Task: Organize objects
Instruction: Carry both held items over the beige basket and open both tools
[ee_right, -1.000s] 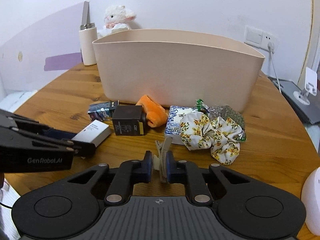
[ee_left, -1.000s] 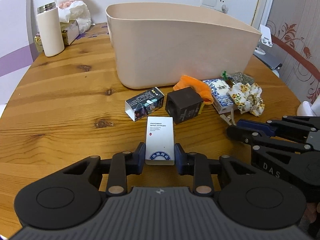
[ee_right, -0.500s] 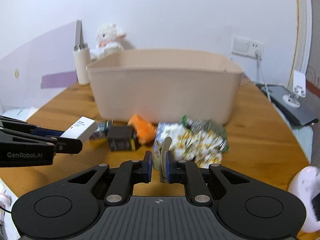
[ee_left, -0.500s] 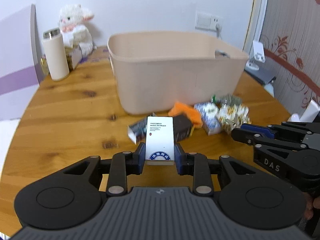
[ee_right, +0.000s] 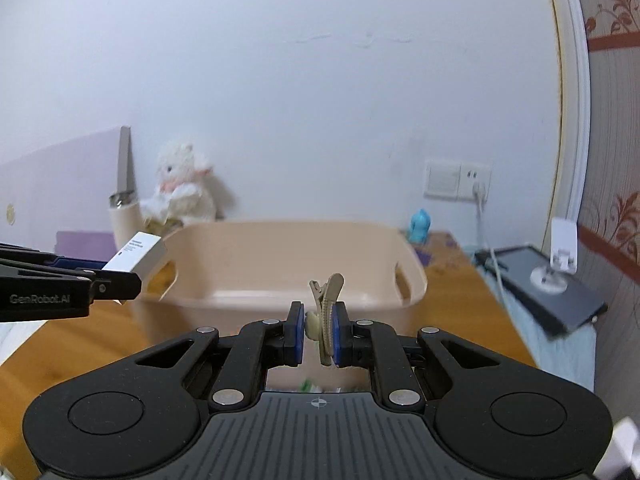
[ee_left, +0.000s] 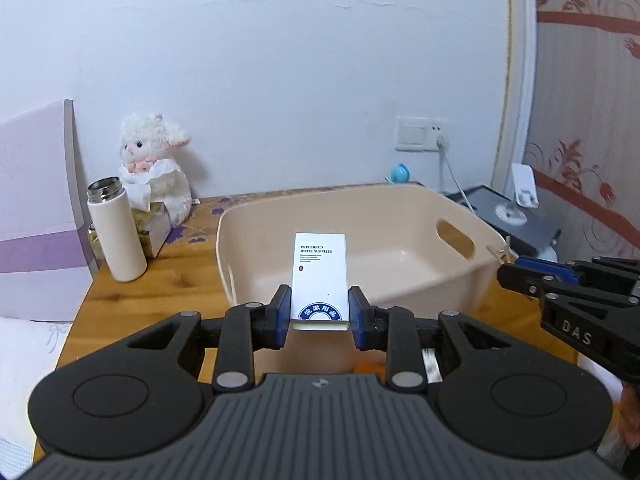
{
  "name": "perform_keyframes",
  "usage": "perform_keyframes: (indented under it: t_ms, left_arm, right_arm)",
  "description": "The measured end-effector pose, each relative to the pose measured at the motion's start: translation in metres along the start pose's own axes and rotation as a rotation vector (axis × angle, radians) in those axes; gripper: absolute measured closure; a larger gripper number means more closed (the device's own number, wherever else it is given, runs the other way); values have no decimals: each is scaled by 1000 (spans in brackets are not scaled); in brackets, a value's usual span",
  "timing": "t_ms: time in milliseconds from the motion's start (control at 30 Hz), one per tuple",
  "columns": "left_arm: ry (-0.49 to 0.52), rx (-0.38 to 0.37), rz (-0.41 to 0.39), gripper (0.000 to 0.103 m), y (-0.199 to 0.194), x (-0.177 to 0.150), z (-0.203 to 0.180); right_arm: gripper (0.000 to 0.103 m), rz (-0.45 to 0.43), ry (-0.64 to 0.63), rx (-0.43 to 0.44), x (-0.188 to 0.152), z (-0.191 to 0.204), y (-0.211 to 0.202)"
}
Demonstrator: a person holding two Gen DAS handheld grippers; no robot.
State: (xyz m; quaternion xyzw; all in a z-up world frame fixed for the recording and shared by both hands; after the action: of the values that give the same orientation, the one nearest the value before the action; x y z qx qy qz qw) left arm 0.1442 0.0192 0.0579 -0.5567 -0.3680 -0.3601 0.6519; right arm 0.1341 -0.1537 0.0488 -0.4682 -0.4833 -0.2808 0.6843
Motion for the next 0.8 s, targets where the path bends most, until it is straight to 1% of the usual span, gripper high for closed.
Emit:
perform_keyframes:
  t_ms: [133,200,267,333,433,467,533,633,733,767,800]
  left_arm:
    - [-16,-10,31,71,29,19,-7]
    - [-16,-1,48,71,45,28,-12]
    - [-17,-2,80,71,63,30,-15]
    - [3,20,105,71,81,32,-21]
    - [63,85,123,71,106,29,-30]
    - [70,89,140,71,113,26,-32]
    - [79,85,186,71,127,19,-38]
    - [114,93,209,71,139,14,-43]
    - [121,72,244,70,146,8,-45]
    - [118,69,247,69,146,8,-46]
    - [117,68,241,69,145,9,-45]
  right_arm:
    - [90,-8,-10,-12,16,-13,16]
    - [90,-8,-7,-17,24,-19,26]
    - [90,-1,1,-16,29,-25,38]
    - [90,13,4,-19,32,-28,51]
    - [90,49,-1,-25,28,-30,70]
    - [90,66,1,-25,26,-30,77]
    - [90,98,9,-24,23,-32,89]
    - [90,158,32,-15,14,-37,104]
    - [89,189,65,-18,7,-41,111]
    - [88,195,75,-15,6,-42,111]
    - [83,198,78,-12,6,-43,111]
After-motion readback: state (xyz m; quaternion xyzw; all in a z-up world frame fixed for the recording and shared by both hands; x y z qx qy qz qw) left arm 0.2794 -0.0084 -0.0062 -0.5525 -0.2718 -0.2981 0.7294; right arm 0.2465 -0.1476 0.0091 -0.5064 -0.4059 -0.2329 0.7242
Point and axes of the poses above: each gripper's, at about its wrist camera, not at the fingertips, and y roughly the way its jaws point, z to its left, x to its top, the point moved 6 cm from there along y, roughly the way its jaws point, and after that the axes turned 14 degrees about x, right-handed, at the moved point
